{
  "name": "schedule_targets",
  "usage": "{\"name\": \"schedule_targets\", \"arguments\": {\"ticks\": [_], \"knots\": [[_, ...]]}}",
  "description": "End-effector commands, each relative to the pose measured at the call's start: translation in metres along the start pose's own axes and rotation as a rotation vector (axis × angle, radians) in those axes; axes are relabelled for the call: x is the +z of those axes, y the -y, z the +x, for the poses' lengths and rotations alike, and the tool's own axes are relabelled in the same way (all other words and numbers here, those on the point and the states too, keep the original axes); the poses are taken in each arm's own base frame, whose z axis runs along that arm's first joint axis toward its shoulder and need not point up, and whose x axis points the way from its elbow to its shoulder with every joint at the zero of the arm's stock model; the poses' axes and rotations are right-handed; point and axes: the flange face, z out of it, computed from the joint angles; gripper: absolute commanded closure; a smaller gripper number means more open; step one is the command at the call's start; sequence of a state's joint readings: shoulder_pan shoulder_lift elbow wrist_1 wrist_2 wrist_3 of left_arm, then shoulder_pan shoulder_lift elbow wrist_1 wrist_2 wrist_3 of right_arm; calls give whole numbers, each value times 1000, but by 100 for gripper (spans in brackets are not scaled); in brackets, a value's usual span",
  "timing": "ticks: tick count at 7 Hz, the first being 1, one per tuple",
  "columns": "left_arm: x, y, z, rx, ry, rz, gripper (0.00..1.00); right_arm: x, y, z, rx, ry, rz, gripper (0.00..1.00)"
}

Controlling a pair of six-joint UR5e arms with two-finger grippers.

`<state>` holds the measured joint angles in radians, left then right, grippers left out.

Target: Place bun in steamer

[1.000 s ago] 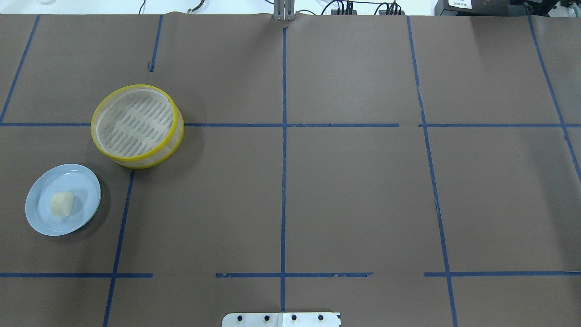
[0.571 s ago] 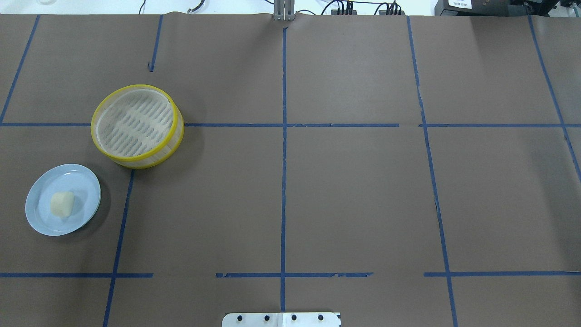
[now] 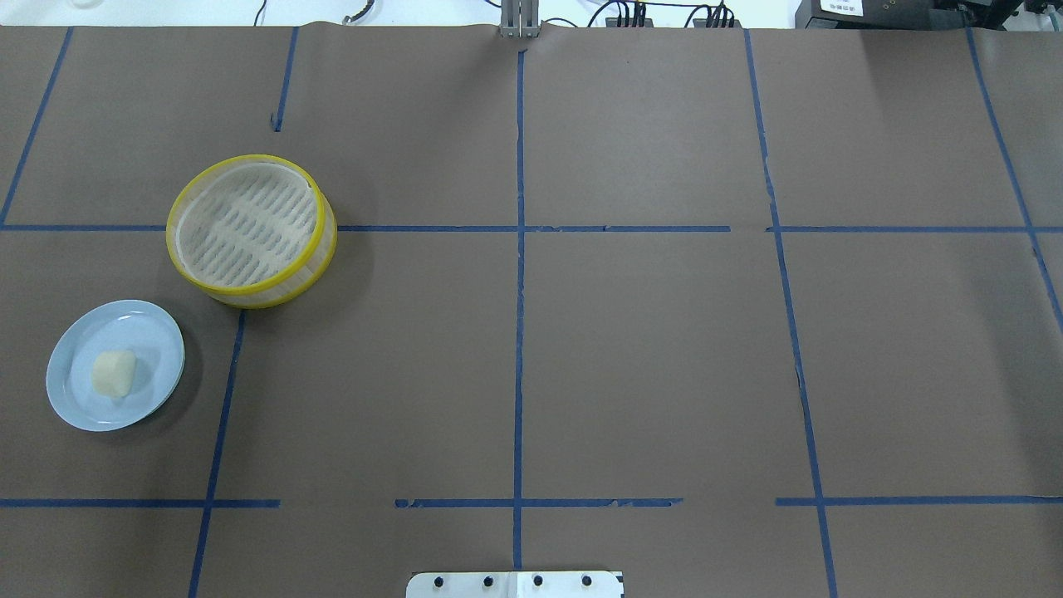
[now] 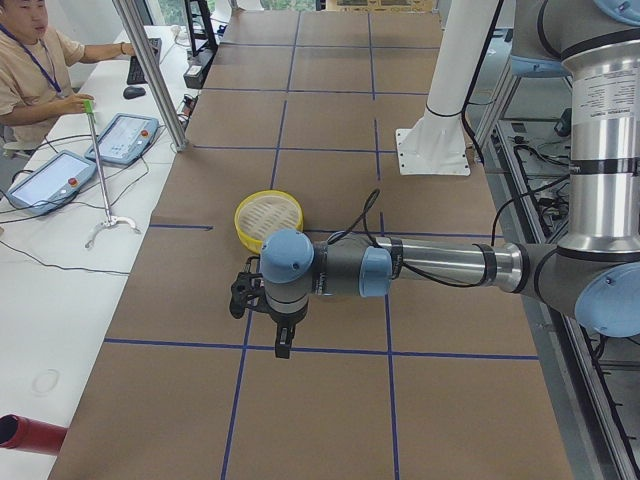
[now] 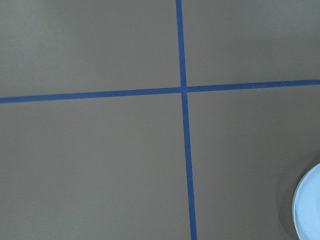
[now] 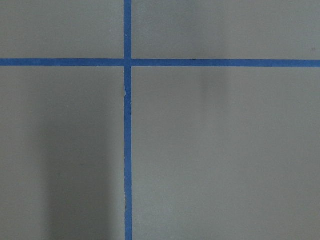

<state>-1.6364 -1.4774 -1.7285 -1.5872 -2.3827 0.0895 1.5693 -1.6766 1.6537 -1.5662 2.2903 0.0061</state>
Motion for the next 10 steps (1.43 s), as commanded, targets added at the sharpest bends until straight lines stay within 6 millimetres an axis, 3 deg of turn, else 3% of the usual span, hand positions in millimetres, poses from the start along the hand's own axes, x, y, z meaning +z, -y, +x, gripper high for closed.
{"name": "schedule_targets", "arguments": {"ticks": [1, 3, 4, 6, 9, 10], "knots": [[24, 15, 39, 47, -18, 1, 0, 0, 0, 0, 0, 0, 0, 0], [64, 29, 120, -21, -83, 41, 0, 0, 0, 0, 0, 0, 0, 0], [91, 27, 166, -66, -108, 2, 0, 0, 0, 0, 0, 0, 0, 0], [139, 10, 239, -142, -49, -64, 0, 0, 0, 0, 0, 0, 0, 0], [194, -28, 291, -177, 28, -132, 1, 0, 0, 0, 0, 0, 0, 0], [203, -33, 295, -164, 36, -140, 2, 0, 0, 0, 0, 0, 0, 0]]}}
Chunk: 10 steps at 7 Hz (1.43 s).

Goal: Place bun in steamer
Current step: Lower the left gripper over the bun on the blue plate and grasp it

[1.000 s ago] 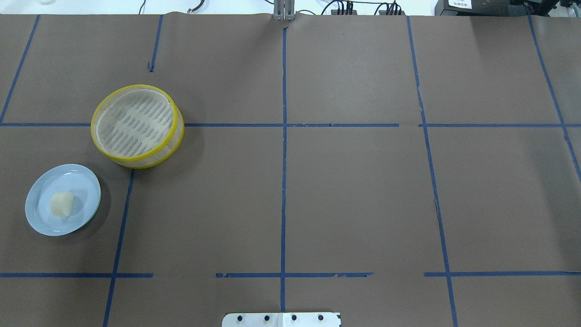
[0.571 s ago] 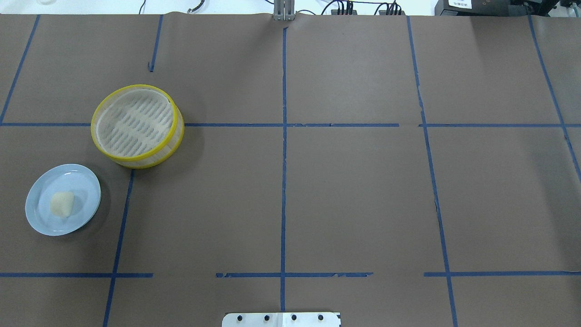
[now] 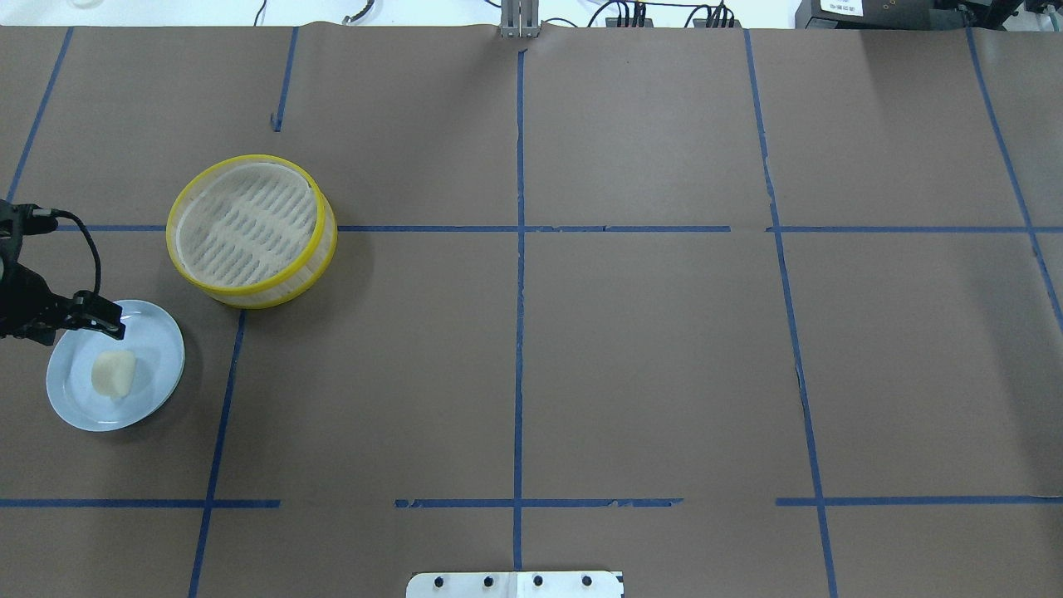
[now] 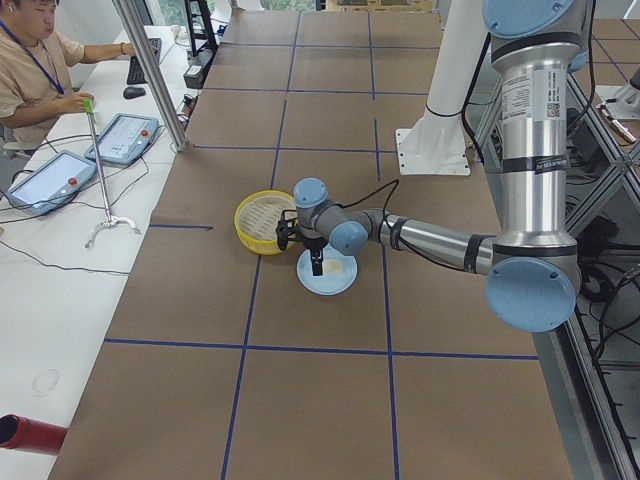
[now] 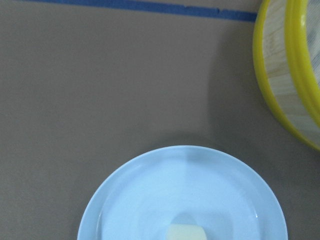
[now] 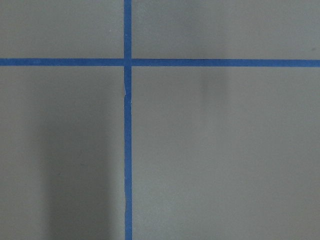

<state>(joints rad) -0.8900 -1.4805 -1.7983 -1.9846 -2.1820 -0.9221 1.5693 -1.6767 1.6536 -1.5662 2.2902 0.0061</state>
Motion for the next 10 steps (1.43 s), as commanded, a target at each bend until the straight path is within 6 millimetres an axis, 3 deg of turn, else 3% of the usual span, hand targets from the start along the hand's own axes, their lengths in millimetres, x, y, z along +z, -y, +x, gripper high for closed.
{"name": "schedule_targets", "arguments": {"ticks": [1, 5, 7, 9, 10], "knots": [[24, -12, 9, 26, 33, -18, 2, 0, 0, 0, 0, 0, 0, 0], [41, -18, 10, 64, 19, -27, 5, 0, 0, 0, 0, 0, 0, 0], [42, -19, 10, 66, 15, -32, 11, 0, 0, 0, 0, 0, 0, 0], [43, -20, 10, 66, 16, -36, 37, 0, 0, 0, 0, 0, 0, 0], [43, -20, 9, 65, 16, -38, 44, 0, 0, 0, 0, 0, 0, 0]]}}
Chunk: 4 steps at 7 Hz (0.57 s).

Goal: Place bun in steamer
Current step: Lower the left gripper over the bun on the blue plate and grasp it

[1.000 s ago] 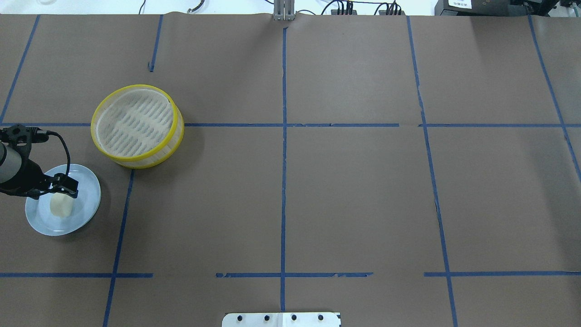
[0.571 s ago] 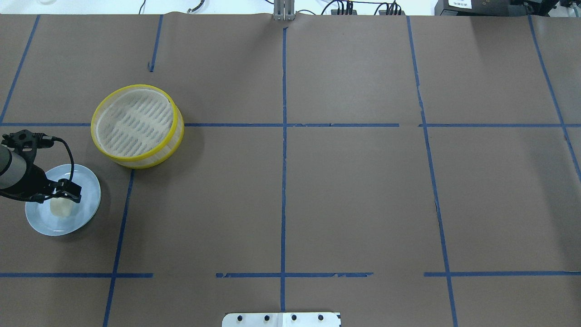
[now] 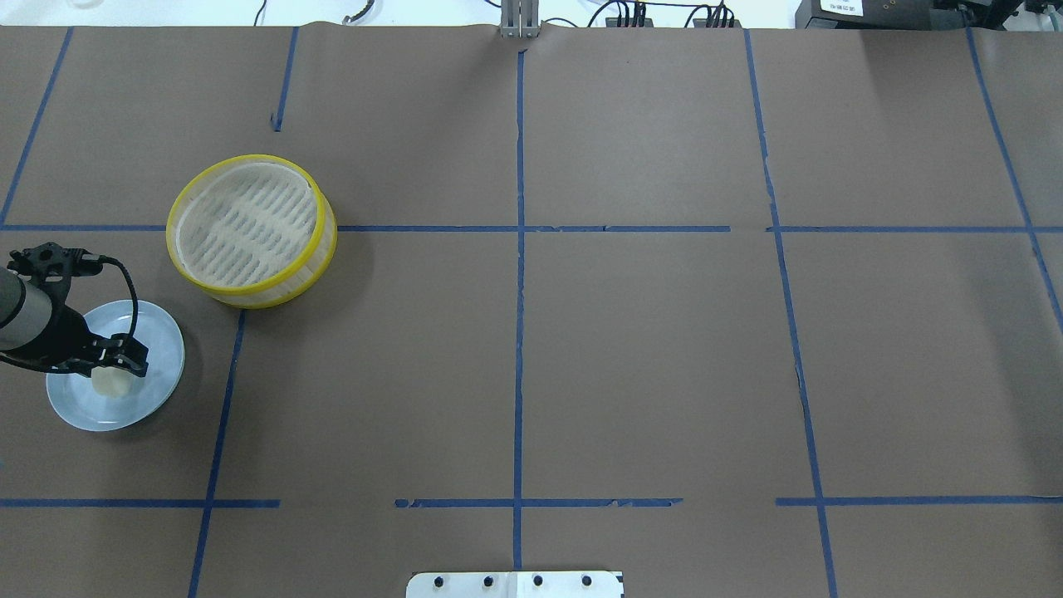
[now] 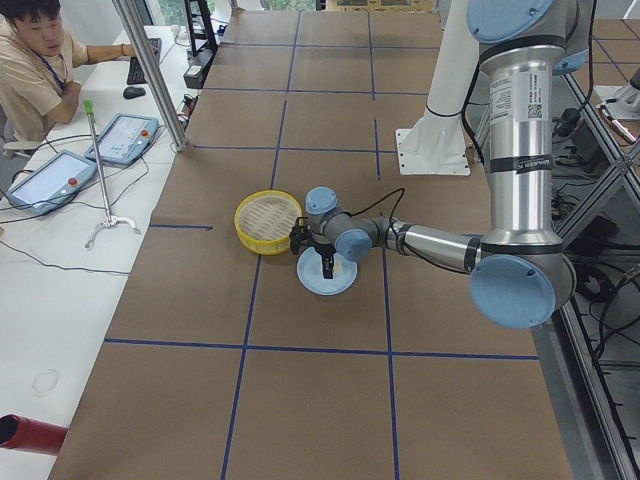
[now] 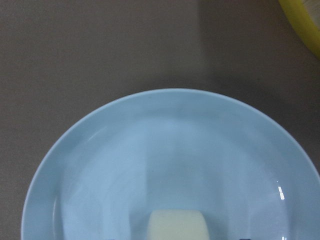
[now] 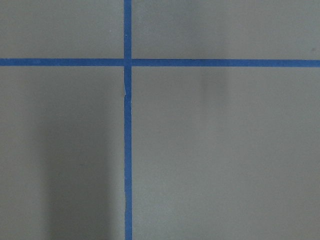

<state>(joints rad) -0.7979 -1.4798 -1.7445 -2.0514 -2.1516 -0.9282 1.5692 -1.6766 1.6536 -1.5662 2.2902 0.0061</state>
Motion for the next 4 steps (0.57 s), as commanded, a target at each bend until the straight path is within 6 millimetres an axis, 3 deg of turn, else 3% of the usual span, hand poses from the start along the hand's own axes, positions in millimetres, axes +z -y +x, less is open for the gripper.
{"name": "schedule_targets", "arguments": {"ticks": [1, 4], "knots": [[-2, -1, 1, -3, -4, -2, 49, 0, 0, 0, 0, 0, 0, 0], [-14, -2, 10, 1, -21, 12, 65, 0, 0, 0, 0, 0, 0, 0]]}}
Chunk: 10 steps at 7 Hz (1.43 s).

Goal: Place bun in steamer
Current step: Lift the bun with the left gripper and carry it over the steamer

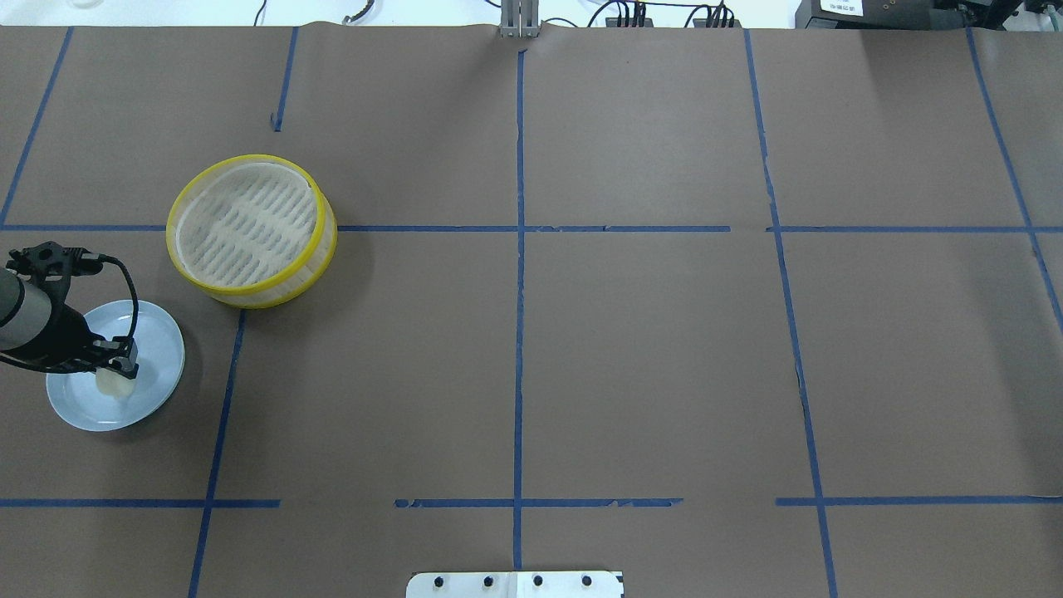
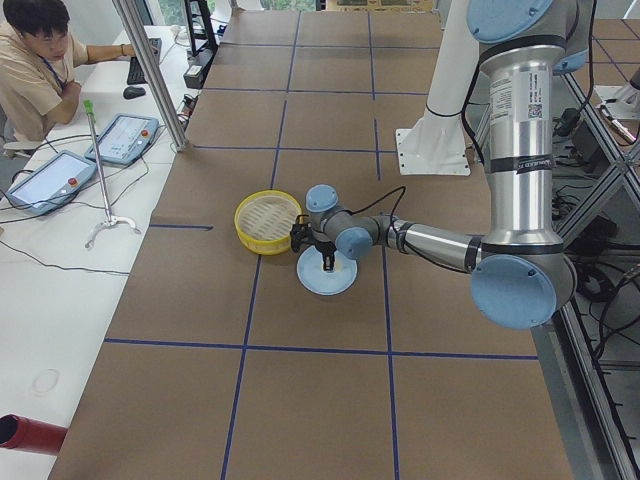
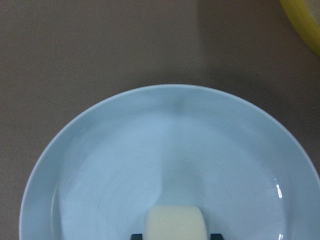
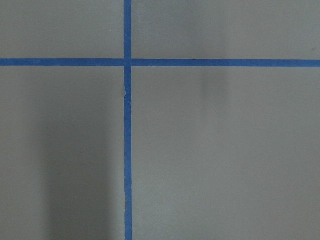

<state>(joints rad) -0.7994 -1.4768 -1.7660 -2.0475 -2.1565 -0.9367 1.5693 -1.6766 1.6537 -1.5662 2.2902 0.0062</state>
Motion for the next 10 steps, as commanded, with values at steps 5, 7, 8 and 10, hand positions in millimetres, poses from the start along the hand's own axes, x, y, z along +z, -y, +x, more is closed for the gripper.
{"name": "schedule_targets", "arguments": {"ticks": [5, 7, 8, 10], "knots": [[-119, 66, 98, -20, -144, 101, 65, 0, 0, 0, 0, 0, 0, 0], [-100, 127, 139, -57, -117, 89, 64, 0, 0, 0, 0, 0, 0, 0], [-86, 139, 139, -70, -99, 78, 64, 0, 0, 0, 0, 0, 0, 0], [-65, 167, 144, -81, -46, 97, 64, 0, 0, 0, 0, 0, 0, 0]]}}
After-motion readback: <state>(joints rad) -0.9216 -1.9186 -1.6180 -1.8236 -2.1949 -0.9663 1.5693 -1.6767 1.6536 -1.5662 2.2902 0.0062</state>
